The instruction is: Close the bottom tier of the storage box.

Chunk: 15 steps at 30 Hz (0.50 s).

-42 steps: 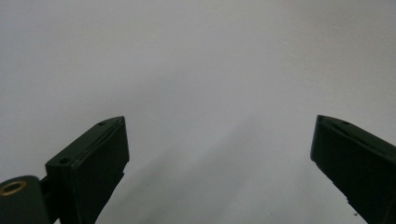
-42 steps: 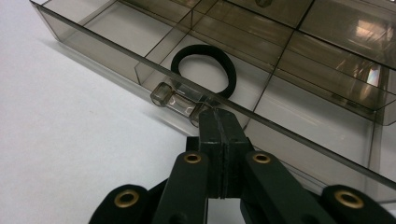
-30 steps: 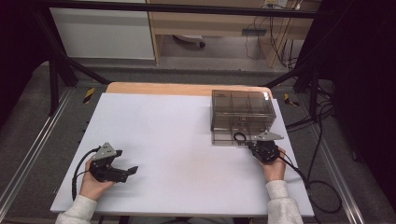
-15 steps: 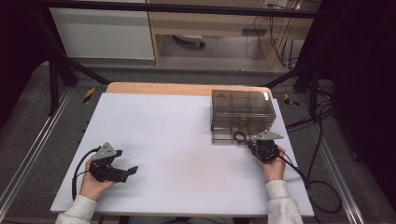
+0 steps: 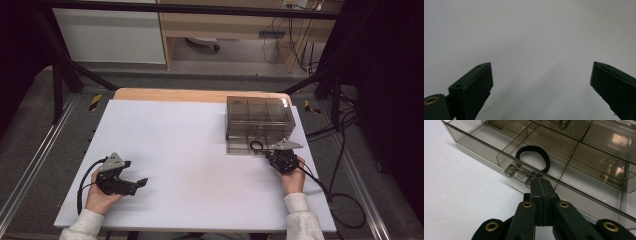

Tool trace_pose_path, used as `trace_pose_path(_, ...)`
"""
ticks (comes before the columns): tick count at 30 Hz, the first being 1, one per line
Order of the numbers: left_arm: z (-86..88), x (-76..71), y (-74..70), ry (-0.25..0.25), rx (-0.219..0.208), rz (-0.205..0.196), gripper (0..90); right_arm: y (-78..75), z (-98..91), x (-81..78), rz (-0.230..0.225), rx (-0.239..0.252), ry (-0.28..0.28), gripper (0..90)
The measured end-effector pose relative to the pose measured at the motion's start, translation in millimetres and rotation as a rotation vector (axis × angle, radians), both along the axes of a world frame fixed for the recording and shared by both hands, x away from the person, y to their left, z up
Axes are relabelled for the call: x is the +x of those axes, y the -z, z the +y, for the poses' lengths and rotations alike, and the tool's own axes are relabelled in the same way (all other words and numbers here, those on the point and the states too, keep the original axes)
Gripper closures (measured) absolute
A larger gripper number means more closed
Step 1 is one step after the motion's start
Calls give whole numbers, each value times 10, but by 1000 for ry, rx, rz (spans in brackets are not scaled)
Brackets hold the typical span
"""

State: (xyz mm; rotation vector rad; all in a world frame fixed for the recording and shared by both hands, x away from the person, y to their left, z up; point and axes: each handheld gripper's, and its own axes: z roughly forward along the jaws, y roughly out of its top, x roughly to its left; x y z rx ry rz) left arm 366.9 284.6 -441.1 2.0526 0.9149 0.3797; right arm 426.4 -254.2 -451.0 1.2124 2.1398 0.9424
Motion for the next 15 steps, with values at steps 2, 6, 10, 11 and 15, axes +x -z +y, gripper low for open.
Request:
trace_pose_path(2,0,0,0,1,1,0,45,0,-3,5,-1,-3,-4,900)
trace_pose_path(6,-1,1,1,1,0,0,44,1,-3,13,-3,-1,-3,900)
trace_pose_path(10,-1,1,1,1,0,0,45,3,-1,25,-6,1,0,900)
trace_pose_path(11,0,1,1,1,0,-1,45,2,0,27,-4,1,0,900)
trace_pose_path(15,2,2,2,0,-1,0,46,3,4,41,-5,2,-2,900)
